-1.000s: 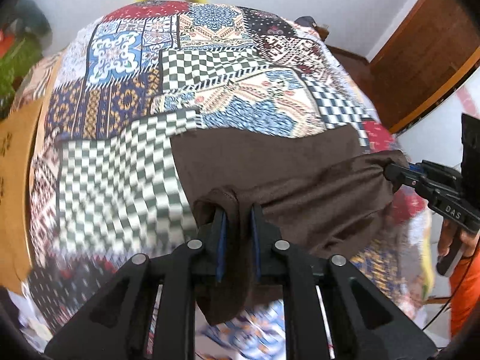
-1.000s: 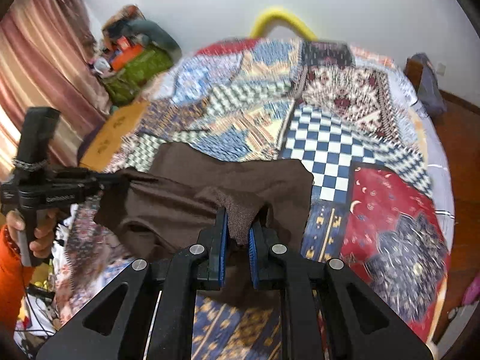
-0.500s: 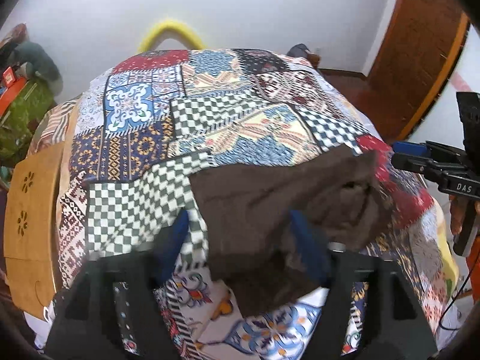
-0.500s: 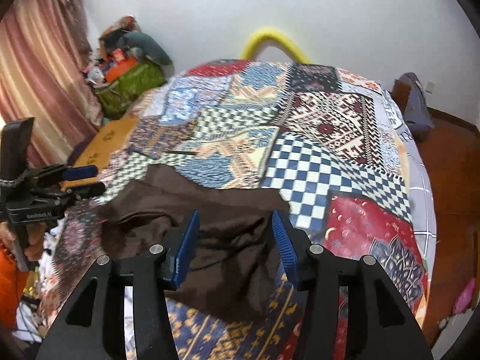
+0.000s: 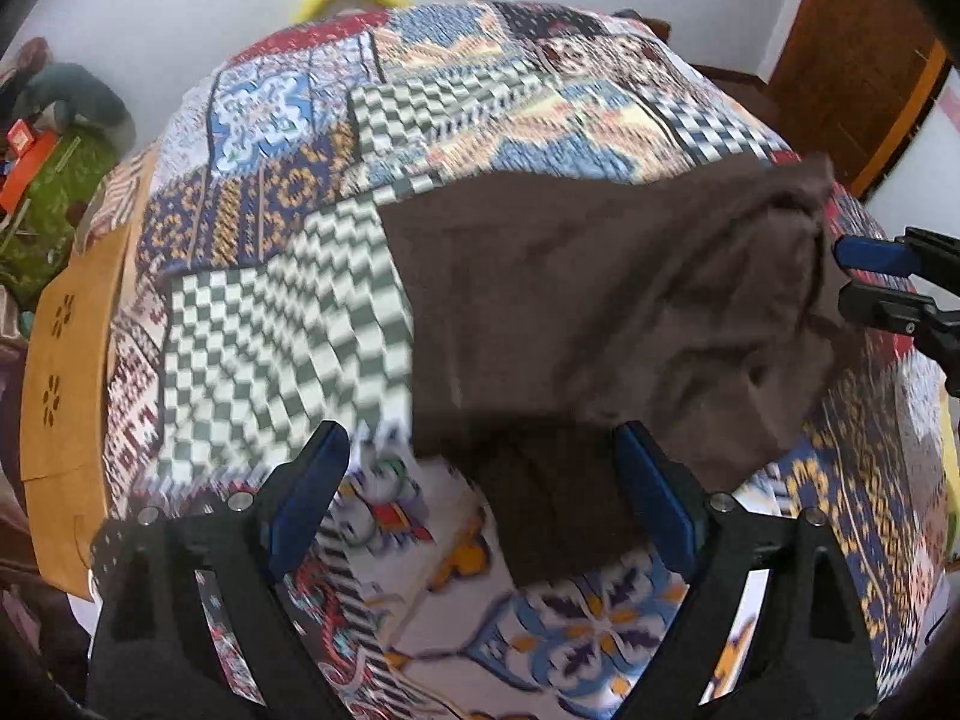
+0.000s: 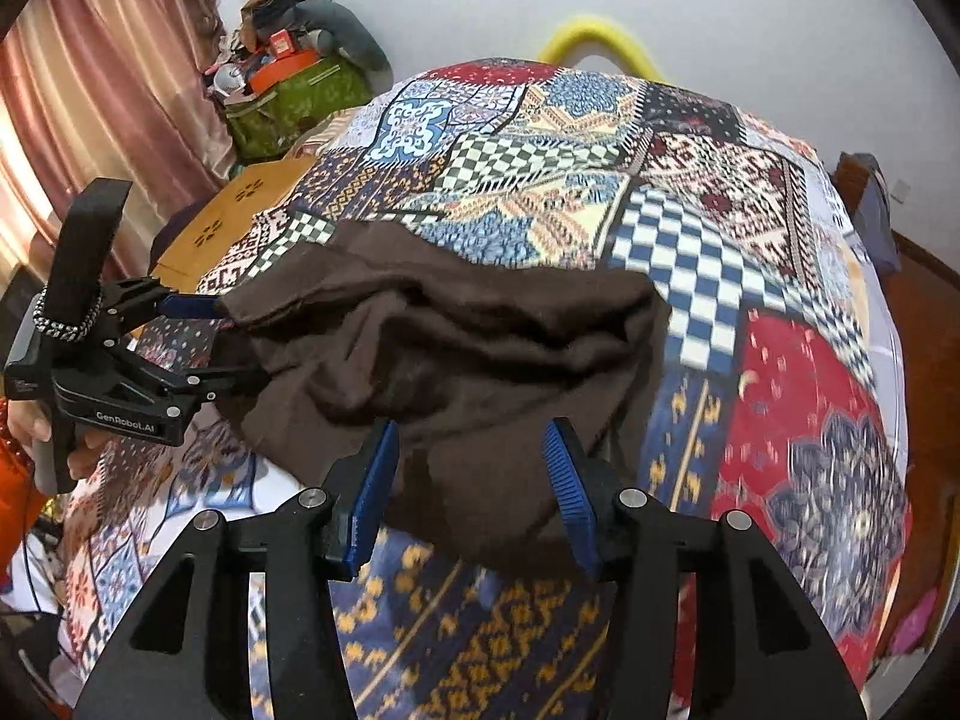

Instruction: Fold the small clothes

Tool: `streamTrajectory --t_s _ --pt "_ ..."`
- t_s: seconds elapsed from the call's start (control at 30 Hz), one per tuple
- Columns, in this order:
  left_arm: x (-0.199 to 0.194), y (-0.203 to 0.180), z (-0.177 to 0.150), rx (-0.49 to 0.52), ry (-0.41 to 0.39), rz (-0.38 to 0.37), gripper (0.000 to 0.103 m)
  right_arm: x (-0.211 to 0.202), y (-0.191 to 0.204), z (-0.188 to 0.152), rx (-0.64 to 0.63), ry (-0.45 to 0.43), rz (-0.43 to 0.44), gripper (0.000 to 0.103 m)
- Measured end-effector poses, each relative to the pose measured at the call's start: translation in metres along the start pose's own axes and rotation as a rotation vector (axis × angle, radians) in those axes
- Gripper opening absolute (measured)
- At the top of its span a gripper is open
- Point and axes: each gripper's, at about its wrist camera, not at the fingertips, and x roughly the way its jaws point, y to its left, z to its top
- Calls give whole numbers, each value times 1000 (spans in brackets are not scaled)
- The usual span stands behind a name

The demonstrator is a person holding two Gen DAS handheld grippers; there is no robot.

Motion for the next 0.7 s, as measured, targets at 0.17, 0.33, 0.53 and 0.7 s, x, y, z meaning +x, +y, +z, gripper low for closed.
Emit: streamTrajectory --t_s 0.17,0.33,0.53,0.7 --pt "-6 19 43 -36 -74 48 90 12 -11 30 14 -27 -25 47" --pt "-24 39 68 -140 -158 8 90 -1 -21 47 79 -131 -24 47" --pt "-8 38 43 -147 -84 -55 90 -13 -27 33 108 -164 -31 47" --pt "10 31 12 -183 -3 -145 73 -3 -32 0 113 -93 -41 47"
